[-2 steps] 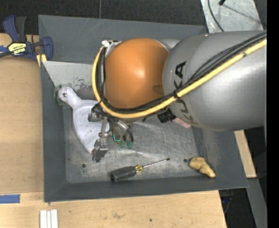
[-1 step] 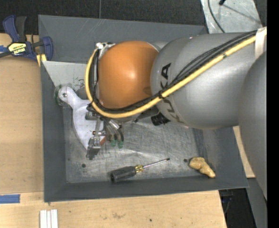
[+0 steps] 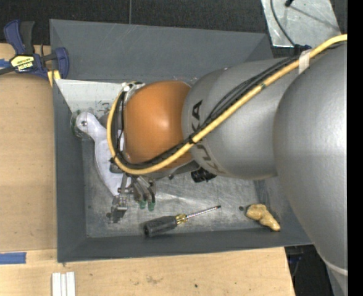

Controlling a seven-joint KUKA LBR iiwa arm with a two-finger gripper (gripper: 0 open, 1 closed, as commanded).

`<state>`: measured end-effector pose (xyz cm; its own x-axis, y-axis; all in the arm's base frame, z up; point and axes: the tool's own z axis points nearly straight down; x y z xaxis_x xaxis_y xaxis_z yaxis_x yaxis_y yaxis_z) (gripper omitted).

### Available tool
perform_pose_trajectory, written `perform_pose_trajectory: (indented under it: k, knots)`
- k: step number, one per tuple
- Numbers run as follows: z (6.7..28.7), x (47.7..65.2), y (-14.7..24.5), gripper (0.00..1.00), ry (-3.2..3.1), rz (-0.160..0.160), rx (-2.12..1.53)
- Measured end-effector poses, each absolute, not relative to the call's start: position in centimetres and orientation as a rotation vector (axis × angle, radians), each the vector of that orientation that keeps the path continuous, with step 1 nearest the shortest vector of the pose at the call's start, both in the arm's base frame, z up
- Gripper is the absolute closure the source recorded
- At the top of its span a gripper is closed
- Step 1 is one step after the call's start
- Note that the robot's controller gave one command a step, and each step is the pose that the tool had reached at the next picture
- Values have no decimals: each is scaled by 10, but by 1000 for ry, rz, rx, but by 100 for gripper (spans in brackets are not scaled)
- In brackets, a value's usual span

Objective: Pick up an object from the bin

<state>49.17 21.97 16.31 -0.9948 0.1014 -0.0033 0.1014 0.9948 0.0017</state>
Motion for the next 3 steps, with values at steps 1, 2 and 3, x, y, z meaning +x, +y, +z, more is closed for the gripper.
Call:
perform_pose_trajectory:
  k: [1, 2, 3]
  knots:
    - [134, 488, 223, 0, 3144, -3, -25]
    - [98, 542, 238, 0, 3132, 8, -46]
    - [82, 558, 239, 0, 3143, 4, -7]
